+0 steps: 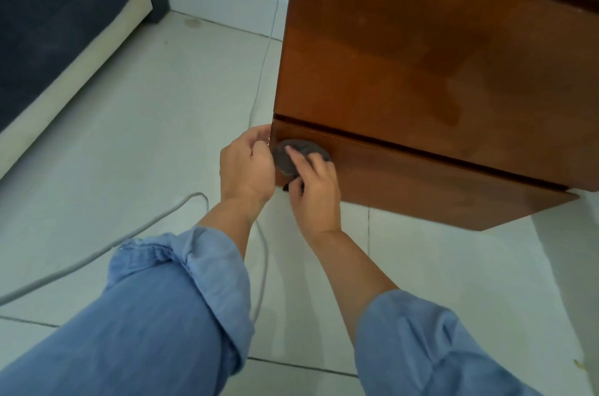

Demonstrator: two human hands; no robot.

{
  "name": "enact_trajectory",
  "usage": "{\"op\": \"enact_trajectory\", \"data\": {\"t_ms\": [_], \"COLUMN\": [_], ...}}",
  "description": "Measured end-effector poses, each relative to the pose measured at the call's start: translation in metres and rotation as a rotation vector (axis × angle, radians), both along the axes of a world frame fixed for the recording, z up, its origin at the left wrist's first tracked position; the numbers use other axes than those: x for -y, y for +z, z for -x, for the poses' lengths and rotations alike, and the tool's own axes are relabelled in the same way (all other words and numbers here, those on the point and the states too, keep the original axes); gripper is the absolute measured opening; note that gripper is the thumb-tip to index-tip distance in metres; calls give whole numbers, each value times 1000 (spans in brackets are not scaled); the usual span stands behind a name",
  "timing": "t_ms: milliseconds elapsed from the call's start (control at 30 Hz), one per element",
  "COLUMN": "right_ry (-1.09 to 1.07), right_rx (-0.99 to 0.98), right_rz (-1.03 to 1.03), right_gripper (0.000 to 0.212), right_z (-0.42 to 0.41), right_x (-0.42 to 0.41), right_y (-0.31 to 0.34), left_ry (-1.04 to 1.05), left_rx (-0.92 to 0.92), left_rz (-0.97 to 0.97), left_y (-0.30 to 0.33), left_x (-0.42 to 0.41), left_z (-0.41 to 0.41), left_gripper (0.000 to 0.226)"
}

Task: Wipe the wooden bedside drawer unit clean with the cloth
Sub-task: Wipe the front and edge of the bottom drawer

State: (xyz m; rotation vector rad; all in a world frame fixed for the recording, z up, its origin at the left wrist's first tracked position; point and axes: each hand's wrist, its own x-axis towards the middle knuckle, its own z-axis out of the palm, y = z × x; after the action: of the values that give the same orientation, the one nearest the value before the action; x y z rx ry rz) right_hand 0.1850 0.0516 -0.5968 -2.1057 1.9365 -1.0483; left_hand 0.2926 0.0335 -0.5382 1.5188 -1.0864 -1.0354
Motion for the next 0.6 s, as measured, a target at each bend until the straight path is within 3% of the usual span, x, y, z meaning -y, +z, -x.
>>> {"op": "enact_trajectory", "data": {"t_ms": [100, 200, 333, 433, 533, 600], "right_ry": [99, 148, 163, 97, 24, -14], "right_rx": [-198, -269, -65, 128, 327, 426], "right_rz": [-214, -460, -475, -352, -283, -269], "right_gripper": [59, 60, 58, 59, 59, 59], "right_z": [0, -4, 9, 23, 41, 54], "right_x": [7, 10, -8, -31, -52, -62], "right_y": [-22, -32, -23, 5, 56, 94], "left_ry": [9, -10, -69, -173, -385, -438], "left_rx": [-9, 51, 246, 376, 39, -102], "left_rz": [0, -7, -102, -448, -679, -589], "left_y": [0, -2, -6, -14, 15, 46], "left_x": [-2, -2, -7, -13, -24, -24], "left_z": [2, -1, 1, 8, 20, 31], "left_gripper": [44, 47, 42, 39, 40, 46]}}
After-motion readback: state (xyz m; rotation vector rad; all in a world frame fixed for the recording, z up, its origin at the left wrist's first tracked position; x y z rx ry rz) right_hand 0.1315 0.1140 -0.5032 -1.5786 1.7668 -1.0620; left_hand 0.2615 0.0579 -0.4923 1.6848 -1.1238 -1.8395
